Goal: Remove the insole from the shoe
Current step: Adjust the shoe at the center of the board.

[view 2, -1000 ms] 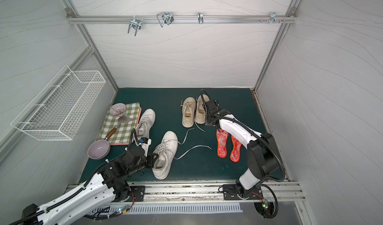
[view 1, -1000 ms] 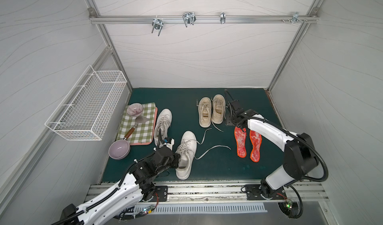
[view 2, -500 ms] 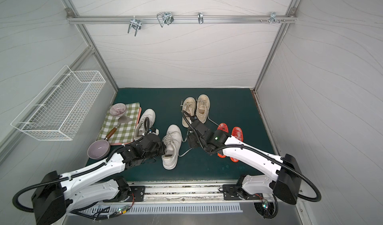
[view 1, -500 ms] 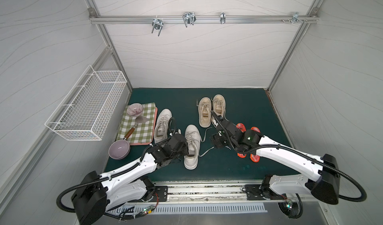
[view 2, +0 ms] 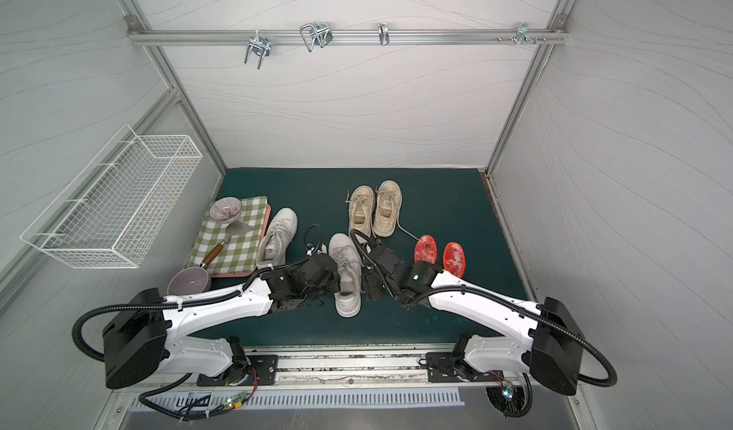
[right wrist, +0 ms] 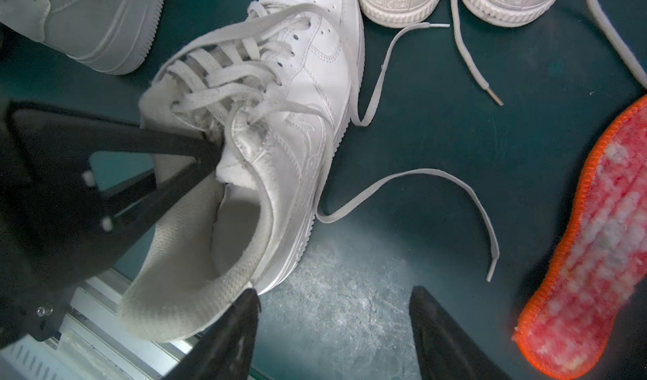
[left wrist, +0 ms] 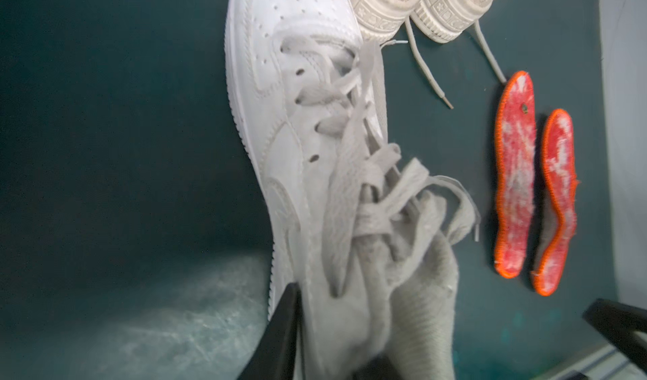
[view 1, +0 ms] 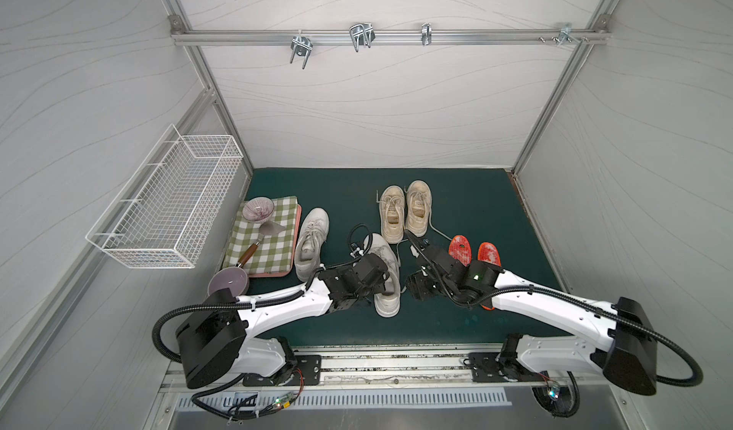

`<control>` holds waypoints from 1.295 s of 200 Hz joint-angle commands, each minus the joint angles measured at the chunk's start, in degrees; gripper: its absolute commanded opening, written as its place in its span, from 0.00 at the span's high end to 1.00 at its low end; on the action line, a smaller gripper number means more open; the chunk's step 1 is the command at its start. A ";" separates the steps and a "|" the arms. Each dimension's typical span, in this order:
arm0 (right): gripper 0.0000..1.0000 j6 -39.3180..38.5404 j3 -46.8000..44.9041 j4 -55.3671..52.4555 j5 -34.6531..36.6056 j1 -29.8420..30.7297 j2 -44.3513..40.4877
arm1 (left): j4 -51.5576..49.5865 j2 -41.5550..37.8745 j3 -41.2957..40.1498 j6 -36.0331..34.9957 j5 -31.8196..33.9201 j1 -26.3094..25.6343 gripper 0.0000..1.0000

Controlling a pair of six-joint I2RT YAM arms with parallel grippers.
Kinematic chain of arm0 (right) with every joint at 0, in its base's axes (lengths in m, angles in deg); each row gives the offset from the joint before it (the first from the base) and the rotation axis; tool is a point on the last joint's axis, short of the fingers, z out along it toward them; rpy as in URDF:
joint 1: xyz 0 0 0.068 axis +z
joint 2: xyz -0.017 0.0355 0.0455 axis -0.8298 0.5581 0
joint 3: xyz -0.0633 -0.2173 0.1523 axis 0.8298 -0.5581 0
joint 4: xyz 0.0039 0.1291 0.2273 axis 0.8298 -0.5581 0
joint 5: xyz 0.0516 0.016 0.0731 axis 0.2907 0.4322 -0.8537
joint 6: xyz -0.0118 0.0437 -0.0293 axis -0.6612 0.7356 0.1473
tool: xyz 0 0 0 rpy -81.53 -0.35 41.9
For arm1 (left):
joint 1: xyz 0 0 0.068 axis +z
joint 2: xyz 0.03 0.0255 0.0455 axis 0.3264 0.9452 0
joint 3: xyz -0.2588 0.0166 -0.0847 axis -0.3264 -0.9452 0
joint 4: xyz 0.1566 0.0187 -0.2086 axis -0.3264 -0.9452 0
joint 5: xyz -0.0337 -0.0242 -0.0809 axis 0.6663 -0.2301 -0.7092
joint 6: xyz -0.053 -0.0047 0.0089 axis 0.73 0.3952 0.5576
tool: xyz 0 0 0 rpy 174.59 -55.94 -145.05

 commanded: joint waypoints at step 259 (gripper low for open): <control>0.73 -3.38 14.86 6.85 2.21 -0.24 22.97 | 2.70 0.35 2.89 -5.18 -1.69 6.59 0.73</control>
